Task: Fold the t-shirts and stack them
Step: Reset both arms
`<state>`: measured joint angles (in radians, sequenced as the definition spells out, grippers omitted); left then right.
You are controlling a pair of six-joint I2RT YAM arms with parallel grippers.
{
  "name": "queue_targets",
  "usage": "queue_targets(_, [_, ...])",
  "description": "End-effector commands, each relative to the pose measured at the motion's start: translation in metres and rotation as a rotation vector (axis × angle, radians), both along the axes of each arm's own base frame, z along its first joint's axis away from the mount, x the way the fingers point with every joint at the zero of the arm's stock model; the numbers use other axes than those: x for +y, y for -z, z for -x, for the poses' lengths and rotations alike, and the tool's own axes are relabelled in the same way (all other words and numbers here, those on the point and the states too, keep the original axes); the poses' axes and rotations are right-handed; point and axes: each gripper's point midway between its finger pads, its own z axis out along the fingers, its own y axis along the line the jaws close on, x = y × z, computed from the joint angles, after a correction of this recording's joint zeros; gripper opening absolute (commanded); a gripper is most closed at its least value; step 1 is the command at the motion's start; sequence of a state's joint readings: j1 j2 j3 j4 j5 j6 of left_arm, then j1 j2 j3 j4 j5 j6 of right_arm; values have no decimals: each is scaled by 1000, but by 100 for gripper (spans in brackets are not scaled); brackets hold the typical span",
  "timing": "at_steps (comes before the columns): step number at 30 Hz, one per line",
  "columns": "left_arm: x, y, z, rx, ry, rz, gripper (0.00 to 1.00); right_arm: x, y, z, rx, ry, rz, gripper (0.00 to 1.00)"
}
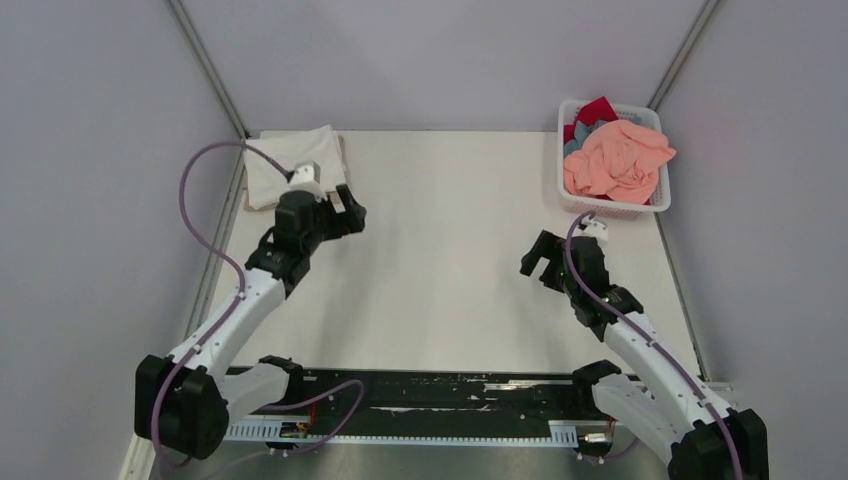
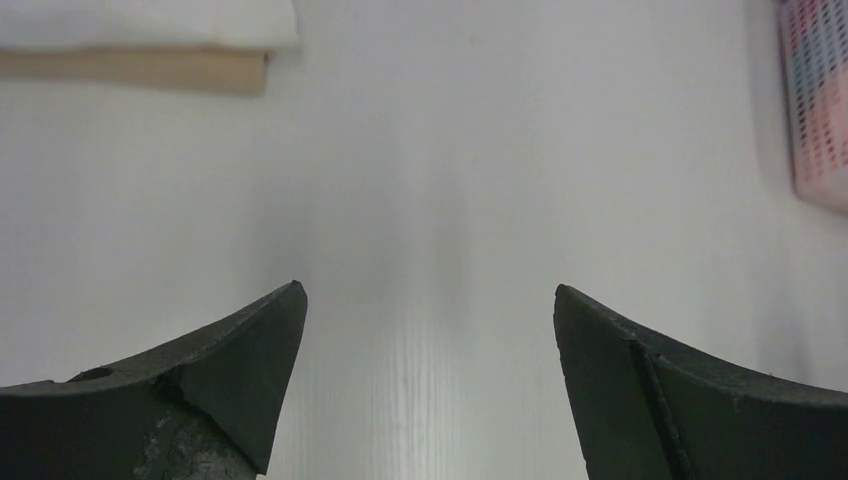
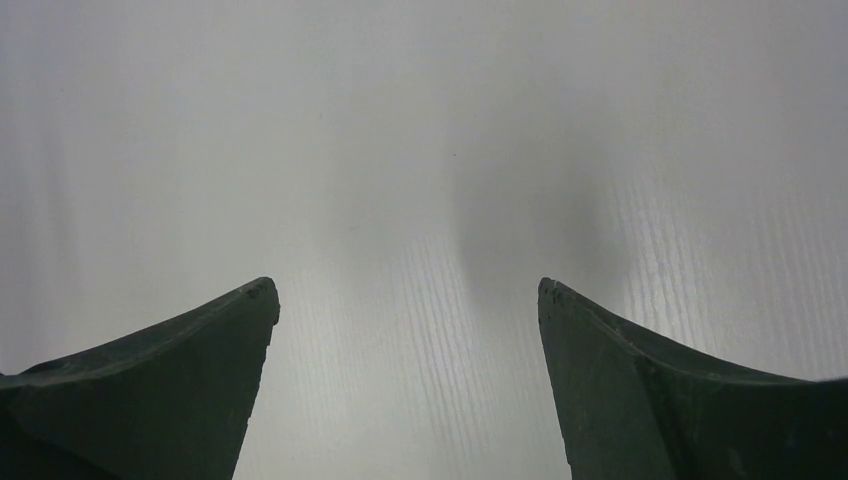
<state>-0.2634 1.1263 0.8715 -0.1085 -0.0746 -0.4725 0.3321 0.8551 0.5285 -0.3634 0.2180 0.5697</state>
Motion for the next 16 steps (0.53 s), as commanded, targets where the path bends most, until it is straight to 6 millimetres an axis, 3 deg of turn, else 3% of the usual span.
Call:
queue_targets(1, [-12, 57, 41, 23, -7, 94, 100, 1, 9, 9, 12, -39, 3, 100])
queue_targets(2, [-14, 57, 50, 7, -1, 126, 100, -1, 12, 11, 15, -33, 11, 100])
queue_targets(4, [-14, 86, 72, 62, 19, 132, 100, -7, 16, 12, 8, -19, 34, 100])
queue_targets(7, [-6, 97, 89, 96, 7, 117, 100, -13, 15, 13, -14, 6, 52, 100])
queue_targets(16, [15, 82, 105, -9, -61, 118, 100, -19, 4, 14, -119, 54, 8, 100])
